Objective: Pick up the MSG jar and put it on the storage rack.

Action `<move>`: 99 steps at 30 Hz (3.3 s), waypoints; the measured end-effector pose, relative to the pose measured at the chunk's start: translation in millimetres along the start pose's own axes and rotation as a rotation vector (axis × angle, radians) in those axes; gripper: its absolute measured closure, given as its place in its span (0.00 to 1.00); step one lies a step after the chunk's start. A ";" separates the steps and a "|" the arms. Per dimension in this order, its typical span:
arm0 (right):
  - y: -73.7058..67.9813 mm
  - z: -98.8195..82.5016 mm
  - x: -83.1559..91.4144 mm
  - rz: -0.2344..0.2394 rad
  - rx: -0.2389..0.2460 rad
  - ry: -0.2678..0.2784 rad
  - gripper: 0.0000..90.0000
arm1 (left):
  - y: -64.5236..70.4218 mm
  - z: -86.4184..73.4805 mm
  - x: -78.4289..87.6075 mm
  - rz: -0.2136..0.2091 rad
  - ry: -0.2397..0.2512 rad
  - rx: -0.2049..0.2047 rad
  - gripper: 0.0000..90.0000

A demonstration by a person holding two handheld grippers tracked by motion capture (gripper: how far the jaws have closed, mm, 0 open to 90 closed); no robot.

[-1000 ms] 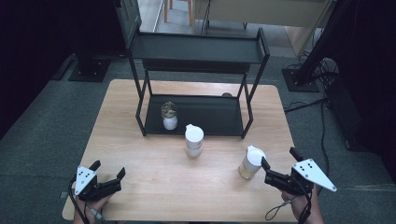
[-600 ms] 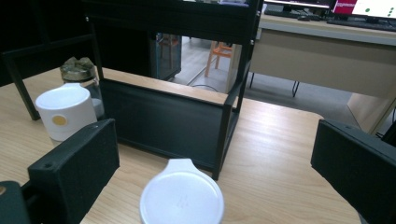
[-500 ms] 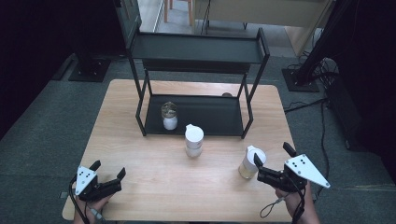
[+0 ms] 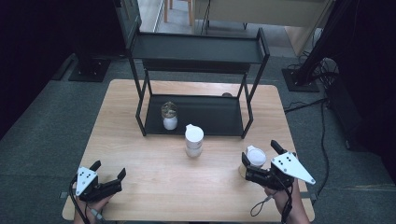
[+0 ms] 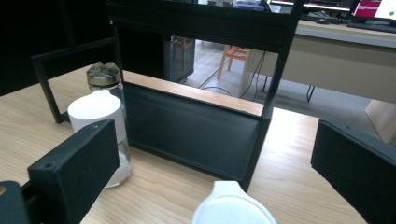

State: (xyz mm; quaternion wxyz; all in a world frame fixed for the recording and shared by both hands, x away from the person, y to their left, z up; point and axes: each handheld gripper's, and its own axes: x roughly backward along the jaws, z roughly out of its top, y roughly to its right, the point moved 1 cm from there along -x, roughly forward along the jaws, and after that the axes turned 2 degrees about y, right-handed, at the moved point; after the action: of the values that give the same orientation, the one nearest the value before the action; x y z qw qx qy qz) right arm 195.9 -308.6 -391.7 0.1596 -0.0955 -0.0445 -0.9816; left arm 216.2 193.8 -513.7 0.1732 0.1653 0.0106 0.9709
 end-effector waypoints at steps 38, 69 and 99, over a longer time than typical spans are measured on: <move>-45.0 -10.2 -29.6 0.083 0.030 -0.020 0.01 | 1.6 -0.3 0.3 0.006 -0.001 -0.014 0.02; -77.1 -28.4 -61.3 0.115 0.037 -0.029 0.01 | 2.7 -0.5 0.3 -0.001 -0.003 -0.025 0.01; -102.8 -44.2 -90.1 0.092 -0.014 0.015 0.01 | 4.8 -0.7 0.3 -0.002 -0.004 -0.044 0.01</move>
State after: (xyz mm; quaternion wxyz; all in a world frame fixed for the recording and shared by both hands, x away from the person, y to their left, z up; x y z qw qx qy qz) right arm 239.0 -189.2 -458.9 0.2040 -0.0914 -0.0319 -0.9742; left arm 214.1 189.4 -513.8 0.1776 0.1633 -0.0107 0.9704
